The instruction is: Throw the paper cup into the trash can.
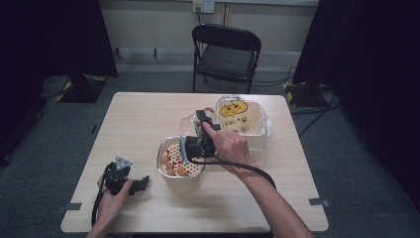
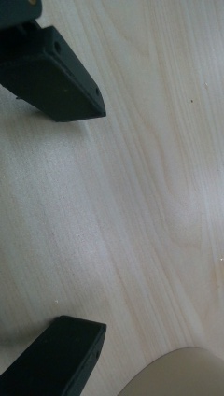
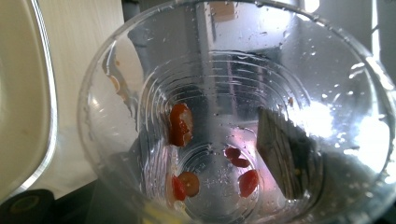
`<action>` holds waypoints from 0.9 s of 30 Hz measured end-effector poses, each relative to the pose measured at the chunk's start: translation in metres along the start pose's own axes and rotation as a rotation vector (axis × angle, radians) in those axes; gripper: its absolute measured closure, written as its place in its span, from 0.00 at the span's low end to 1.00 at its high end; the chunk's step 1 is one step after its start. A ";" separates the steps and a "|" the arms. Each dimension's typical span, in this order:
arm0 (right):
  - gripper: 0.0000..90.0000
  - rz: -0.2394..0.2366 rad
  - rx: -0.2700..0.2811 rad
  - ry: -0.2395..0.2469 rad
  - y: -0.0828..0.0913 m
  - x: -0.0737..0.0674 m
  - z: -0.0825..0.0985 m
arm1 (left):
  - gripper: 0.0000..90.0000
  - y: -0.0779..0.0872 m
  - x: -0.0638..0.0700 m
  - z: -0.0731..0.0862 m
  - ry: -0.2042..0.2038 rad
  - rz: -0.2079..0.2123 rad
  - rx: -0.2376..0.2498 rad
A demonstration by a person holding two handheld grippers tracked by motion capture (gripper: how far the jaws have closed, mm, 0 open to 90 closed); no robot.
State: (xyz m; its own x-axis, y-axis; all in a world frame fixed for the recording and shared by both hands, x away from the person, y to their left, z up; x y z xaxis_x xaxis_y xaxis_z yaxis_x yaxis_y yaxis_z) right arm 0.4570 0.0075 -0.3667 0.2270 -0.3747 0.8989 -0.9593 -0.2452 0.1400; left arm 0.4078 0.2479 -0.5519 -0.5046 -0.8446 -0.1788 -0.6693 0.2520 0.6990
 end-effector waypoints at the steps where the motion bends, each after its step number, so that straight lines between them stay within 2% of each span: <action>1: 0.52 -0.034 0.008 -0.103 0.000 0.000 0.002 | 0.00 0.000 0.000 0.000 0.001 -0.001 -0.001; 2: 0.52 -0.058 0.005 -0.164 0.000 0.000 0.003 | 0.00 0.000 0.000 0.000 0.001 0.000 -0.001; 3: 0.52 -0.058 0.005 -0.164 0.000 0.000 0.003 | 0.00 0.000 0.000 0.000 0.001 0.000 -0.001; 7: 0.52 -0.147 0.014 -0.403 -0.002 -0.002 0.008 | 0.00 0.000 0.000 0.000 0.001 0.000 -0.001; 8: 0.52 -0.188 0.027 -0.504 -0.003 -0.001 0.010 | 0.00 0.000 0.000 0.000 0.001 0.000 -0.001; 12: 0.52 -0.283 0.042 -0.691 -0.005 0.002 0.012 | 0.00 0.000 0.000 0.000 0.001 0.000 0.000; 13: 0.52 -0.303 0.050 -0.719 -0.005 0.003 0.012 | 0.00 0.000 0.000 0.000 0.001 -0.001 -0.001; 14: 0.52 -0.303 0.050 -0.719 -0.005 0.003 0.012 | 0.00 0.000 0.000 0.000 0.001 0.000 -0.001; 15: 0.52 -0.322 0.058 -0.754 -0.005 0.003 0.011 | 0.00 0.000 0.000 0.000 0.001 0.000 -0.001; 16: 0.52 -0.355 0.069 -0.794 -0.005 0.003 0.010 | 0.00 0.000 0.000 0.000 0.001 0.000 -0.001; 19: 0.52 -0.410 0.099 -0.910 -0.004 0.006 0.008 | 0.00 0.000 0.000 0.000 0.001 -0.001 -0.001; 20: 0.52 -0.439 0.118 -0.992 -0.005 0.010 0.008 | 0.00 0.000 0.000 0.000 0.001 0.000 -0.001; 21: 0.52 -0.451 0.127 -1.024 -0.006 0.012 0.009 | 0.00 0.000 0.000 0.000 0.003 -0.001 0.001; 22: 0.52 -0.451 0.127 -1.024 -0.006 0.012 0.009 | 0.00 0.000 0.000 0.000 0.003 -0.001 0.001; 23: 0.52 -0.473 0.140 -1.081 -0.008 0.017 0.010 | 0.00 0.000 0.000 0.000 0.001 0.000 -0.001; 27: 0.52 -0.480 0.148 -1.114 -0.012 0.023 0.014 | 0.00 0.000 0.000 0.000 0.001 0.000 0.000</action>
Point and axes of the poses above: each handheld gripper's, and its own axes: y roughly backward along the jaws, z roughly out of its underside, x roughly to its right, the point moved 7 cm from there along -y, roughly forward along the jaws, and after that the axes turned 15 degrees about -y, right-handed, at the moved point
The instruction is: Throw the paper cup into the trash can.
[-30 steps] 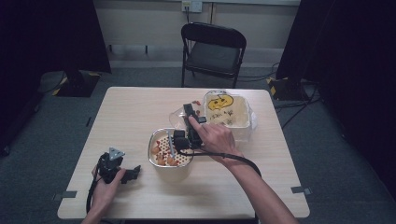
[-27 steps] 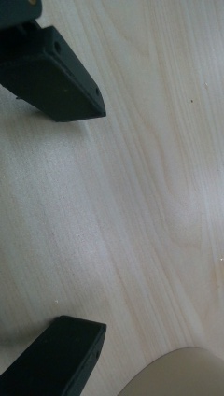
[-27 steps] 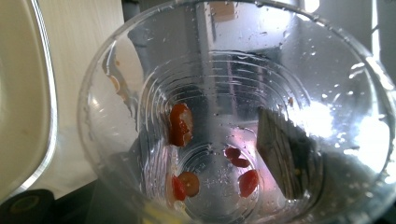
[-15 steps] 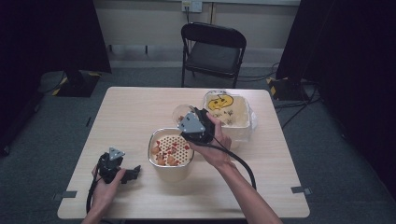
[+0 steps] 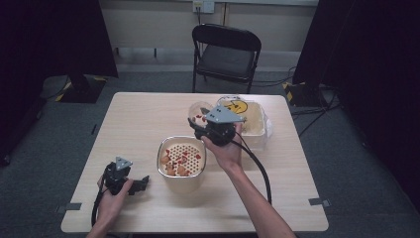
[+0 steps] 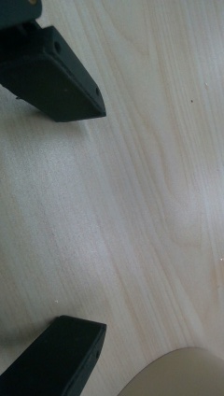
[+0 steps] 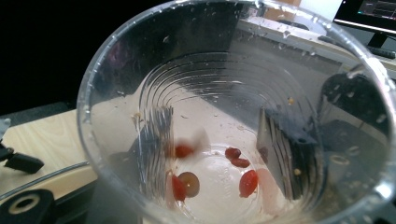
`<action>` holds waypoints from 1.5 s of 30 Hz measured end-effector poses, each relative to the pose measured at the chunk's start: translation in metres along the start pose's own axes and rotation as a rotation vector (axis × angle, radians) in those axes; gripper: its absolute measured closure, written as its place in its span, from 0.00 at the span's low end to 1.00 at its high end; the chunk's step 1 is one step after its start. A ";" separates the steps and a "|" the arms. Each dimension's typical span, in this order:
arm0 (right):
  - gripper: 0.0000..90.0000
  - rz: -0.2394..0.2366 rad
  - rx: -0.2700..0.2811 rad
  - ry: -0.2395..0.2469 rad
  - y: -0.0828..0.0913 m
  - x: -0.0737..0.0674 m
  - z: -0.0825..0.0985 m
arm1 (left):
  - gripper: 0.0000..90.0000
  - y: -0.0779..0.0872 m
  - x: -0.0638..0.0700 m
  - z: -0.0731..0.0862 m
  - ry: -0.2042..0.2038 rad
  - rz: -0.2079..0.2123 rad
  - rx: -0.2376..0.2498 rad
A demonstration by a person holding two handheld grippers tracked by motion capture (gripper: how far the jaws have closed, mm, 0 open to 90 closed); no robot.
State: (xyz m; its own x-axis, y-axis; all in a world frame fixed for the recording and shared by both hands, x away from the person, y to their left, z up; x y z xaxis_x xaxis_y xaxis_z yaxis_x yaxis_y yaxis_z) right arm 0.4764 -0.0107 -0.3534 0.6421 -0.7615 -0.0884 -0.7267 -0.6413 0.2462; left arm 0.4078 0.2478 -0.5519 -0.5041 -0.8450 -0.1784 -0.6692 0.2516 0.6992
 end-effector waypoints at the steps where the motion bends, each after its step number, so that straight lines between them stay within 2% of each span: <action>1: 0.52 -0.002 0.005 -0.019 0.000 0.004 -0.002 | 0.00 0.000 0.000 0.000 0.000 0.000 0.000; 6: 0.52 0.014 0.029 -0.061 0.004 0.023 -0.013 | 0.00 0.000 0.000 0.000 0.000 0.000 0.000; 8: 0.52 0.043 0.028 -0.077 0.007 0.039 -0.018 | 0.00 0.000 0.000 0.000 0.000 0.000 0.001; 9: 0.52 0.043 0.028 -0.077 0.007 0.039 -0.018 | 0.00 0.000 0.000 0.000 0.000 0.001 0.000; 11: 0.52 0.058 0.028 -0.096 0.009 0.050 -0.020 | 0.00 0.000 0.000 0.000 0.000 0.000 0.000; 12: 0.52 0.081 0.028 -0.107 0.012 0.062 -0.021 | 0.00 0.000 0.000 0.000 0.003 -0.001 0.001; 16: 0.51 0.109 0.027 -0.123 0.018 0.078 -0.025 | 0.00 0.000 0.000 0.000 0.000 0.001 0.001; 17: 0.51 0.115 0.021 -0.152 0.021 0.087 -0.026 | 0.00 0.000 0.000 0.000 0.000 0.001 0.001; 18: 0.51 0.115 0.021 -0.152 0.021 0.087 -0.026 | 0.00 0.000 0.000 0.000 0.002 0.000 0.002; 21: 0.50 0.134 0.015 -0.196 0.024 0.104 -0.026 | 0.00 0.000 0.000 0.000 -0.001 0.001 0.000; 24: 0.48 0.184 -0.008 -0.207 0.024 0.121 -0.019 | 0.00 0.000 0.000 0.000 0.000 0.001 0.001; 29: 0.41 0.193 -0.018 -0.229 0.022 0.130 -0.017 | 0.00 0.000 0.000 0.000 0.000 0.001 0.001; 32: 0.33 0.197 -0.035 -0.252 0.021 0.136 -0.015 | 0.00 0.000 0.000 0.000 -0.001 0.001 0.001; 39: 0.26 0.189 -0.049 -0.268 0.020 0.140 -0.011 | 0.00 0.000 0.000 0.000 0.002 0.000 0.002; 42: 0.19 0.202 -0.057 -0.270 0.020 0.142 -0.011 | 0.00 0.000 0.000 0.000 0.000 0.000 0.000; 45: 0.17 0.200 -0.060 -0.275 0.020 0.143 -0.010 | 0.00 0.000 0.000 0.000 0.002 -0.001 0.002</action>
Point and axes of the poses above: each handheld gripper's, and its own axes: y roughly backward along the jaws, z roughly out of its underside, x roughly to its right, the point moved 7 cm from there along -y, roughly forward along the jaws, and after that the axes turned 15 degrees about -y, right-handed, at the moved point
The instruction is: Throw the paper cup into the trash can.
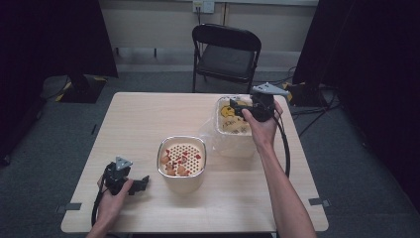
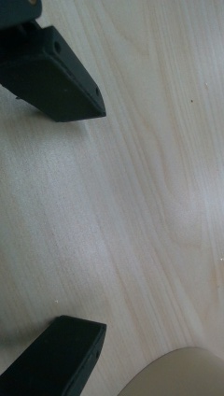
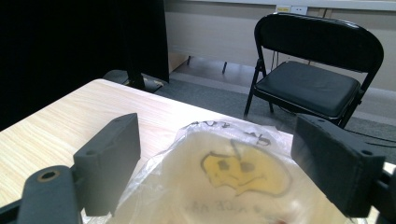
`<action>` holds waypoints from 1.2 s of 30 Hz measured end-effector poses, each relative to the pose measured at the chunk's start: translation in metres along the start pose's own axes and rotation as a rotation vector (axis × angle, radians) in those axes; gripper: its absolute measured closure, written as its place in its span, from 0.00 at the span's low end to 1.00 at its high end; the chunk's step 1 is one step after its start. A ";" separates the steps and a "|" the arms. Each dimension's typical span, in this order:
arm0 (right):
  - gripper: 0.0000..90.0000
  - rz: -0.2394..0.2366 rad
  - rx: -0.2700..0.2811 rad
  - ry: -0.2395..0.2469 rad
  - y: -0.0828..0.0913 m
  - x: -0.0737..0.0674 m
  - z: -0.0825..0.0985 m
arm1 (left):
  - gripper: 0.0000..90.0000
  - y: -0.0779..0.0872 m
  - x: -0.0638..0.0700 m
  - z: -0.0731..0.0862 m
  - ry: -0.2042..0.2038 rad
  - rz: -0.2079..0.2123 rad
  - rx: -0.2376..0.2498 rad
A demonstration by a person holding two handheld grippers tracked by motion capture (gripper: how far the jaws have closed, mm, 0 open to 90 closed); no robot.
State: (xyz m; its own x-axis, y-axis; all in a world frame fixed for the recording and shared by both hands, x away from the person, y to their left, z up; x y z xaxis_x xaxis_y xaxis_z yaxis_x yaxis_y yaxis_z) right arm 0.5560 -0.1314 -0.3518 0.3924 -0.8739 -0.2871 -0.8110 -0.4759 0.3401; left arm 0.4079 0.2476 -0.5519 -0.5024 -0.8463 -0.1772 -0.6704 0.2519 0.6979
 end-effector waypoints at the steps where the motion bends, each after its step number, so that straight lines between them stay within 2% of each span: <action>1: 0.16 0.000 -0.005 -0.001 0.000 0.000 0.000 | 0.00 0.000 0.000 0.000 -0.003 0.001 -0.001; 10: 0.16 -0.017 -0.010 0.014 0.007 -0.006 0.002 | 0.00 0.000 0.000 0.000 -0.004 -0.001 -0.002; 15: 0.17 -0.030 -0.021 0.031 0.022 -0.013 0.012 | 0.00 0.000 0.000 0.000 -0.002 0.001 -0.002; 17: 0.18 -0.048 -0.021 0.019 0.029 -0.016 0.014 | 0.00 0.000 0.000 0.000 -0.003 0.001 -0.001; 19: 0.19 -0.043 -0.026 0.017 0.031 -0.016 0.016 | 0.00 0.000 0.000 0.000 -0.003 0.001 -0.001; 20: 0.19 -0.032 -0.054 0.018 0.033 -0.017 0.020 | 0.00 0.000 0.000 0.000 -0.001 0.000 0.001; 21: 0.18 -0.056 -0.061 0.019 0.038 -0.020 0.025 | 0.00 0.000 0.000 0.000 0.000 0.000 0.000; 25: 0.18 -0.075 -0.052 0.019 0.047 -0.024 0.031 | 0.00 0.000 0.000 0.000 -0.003 0.001 -0.002; 29: 0.18 -0.087 -0.079 0.036 0.059 -0.031 0.047 | 0.00 0.000 0.000 0.000 0.000 0.000 0.000; 33: 0.18 -0.097 -0.079 0.037 0.068 -0.034 0.055 | 0.00 0.000 0.000 0.000 -0.003 0.001 -0.001; 36: 0.18 -0.100 -0.109 0.058 0.075 -0.039 0.070 | 0.00 0.000 0.000 0.000 -0.001 0.000 0.000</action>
Point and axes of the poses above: each handheld gripper's, and its own axes: y roughly backward along the jaws, z roughly out of its underside, x roughly to its right, the point moved 7 cm from there along -y, roughly forward along the jaws, and after that the axes turned 15 degrees about -y, right-handed, at the moved point
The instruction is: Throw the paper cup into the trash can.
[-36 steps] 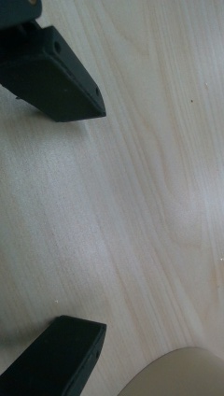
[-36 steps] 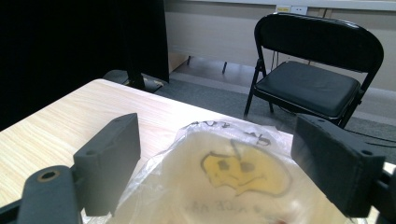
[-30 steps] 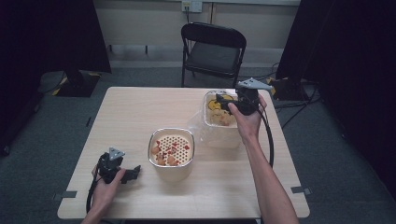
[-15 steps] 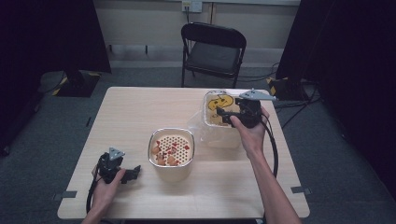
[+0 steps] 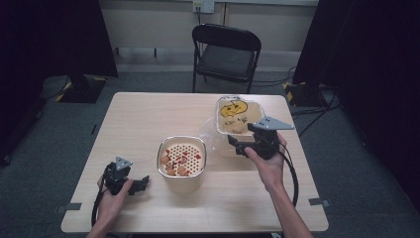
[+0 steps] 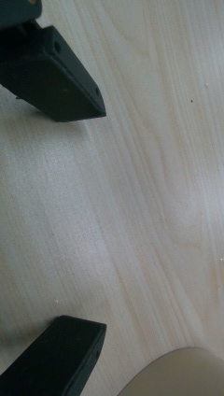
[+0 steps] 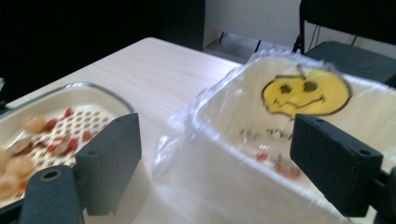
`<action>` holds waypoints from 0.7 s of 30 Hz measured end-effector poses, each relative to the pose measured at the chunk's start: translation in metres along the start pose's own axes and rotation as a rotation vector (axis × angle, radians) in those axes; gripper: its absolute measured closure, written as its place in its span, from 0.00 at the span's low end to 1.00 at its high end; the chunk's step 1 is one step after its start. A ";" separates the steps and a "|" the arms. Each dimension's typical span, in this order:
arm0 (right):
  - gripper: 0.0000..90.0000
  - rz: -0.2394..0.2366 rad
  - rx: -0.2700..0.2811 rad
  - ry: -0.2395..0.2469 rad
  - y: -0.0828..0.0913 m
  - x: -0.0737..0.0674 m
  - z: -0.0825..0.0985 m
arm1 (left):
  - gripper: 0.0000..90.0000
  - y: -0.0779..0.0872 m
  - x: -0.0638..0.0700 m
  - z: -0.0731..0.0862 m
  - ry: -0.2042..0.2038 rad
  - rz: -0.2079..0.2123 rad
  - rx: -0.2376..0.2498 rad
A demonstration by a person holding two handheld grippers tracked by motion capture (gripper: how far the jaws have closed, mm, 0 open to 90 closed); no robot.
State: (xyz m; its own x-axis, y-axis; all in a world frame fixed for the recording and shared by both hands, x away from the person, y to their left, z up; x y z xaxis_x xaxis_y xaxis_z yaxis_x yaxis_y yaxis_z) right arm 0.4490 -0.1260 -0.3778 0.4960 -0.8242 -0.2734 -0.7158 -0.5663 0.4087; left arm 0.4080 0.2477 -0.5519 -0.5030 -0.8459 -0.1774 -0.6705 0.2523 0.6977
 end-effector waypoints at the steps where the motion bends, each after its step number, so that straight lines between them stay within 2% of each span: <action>1: 0.18 -0.006 -0.003 0.001 0.002 -0.002 0.004 | 0.00 0.000 0.000 0.000 0.000 0.000 0.000; 6: 0.18 -0.010 -0.020 -0.004 0.006 -0.004 0.019 | 0.00 0.000 0.000 0.000 0.000 0.000 0.000; 9: 0.17 -0.011 -0.044 -0.013 0.008 -0.004 0.034 | 0.00 0.000 0.000 0.000 -0.002 0.001 -0.002; 11: 0.17 -0.008 -0.068 -0.011 0.008 -0.003 0.050 | 0.00 0.000 0.000 0.000 -0.004 0.001 -0.002; 13: 0.17 -0.010 -0.077 -0.014 0.008 -0.003 0.056 | 0.00 0.000 0.000 0.000 0.000 0.000 0.000; 16: 0.17 -0.007 -0.125 -0.027 0.004 0.001 0.082 | 0.00 0.000 0.000 0.000 -0.002 0.001 -0.002; 17: 0.17 -0.007 -0.125 -0.027 0.004 0.001 0.082 | 0.00 0.000 0.000 0.000 -0.002 0.001 -0.002; 18: 0.17 0.002 -0.136 -0.043 0.003 0.006 0.093 | 0.00 0.000 0.000 0.000 -0.002 0.001 -0.002; 21: 0.18 0.007 -0.132 -0.060 0.002 0.009 0.103 | 0.00 0.000 0.000 0.000 0.000 0.000 0.000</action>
State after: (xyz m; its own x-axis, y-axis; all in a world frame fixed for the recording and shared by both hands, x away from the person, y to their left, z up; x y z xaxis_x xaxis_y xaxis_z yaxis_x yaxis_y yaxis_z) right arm 0.4013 -0.1359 -0.4692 0.4577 -0.8294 -0.3202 -0.6466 -0.5577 0.5205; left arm 0.4079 0.2477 -0.5519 -0.5027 -0.8460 -0.1773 -0.6706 0.2522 0.6977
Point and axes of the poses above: each handheld gripper's, and its own axes: y roughly backward along the jaws, z roughly out of its underside, x roughly to its right, the point moved 7 cm from there along -y, roughly forward along the jaws, and after that the axes turned 15 degrees about -y, right-handed, at the moved point
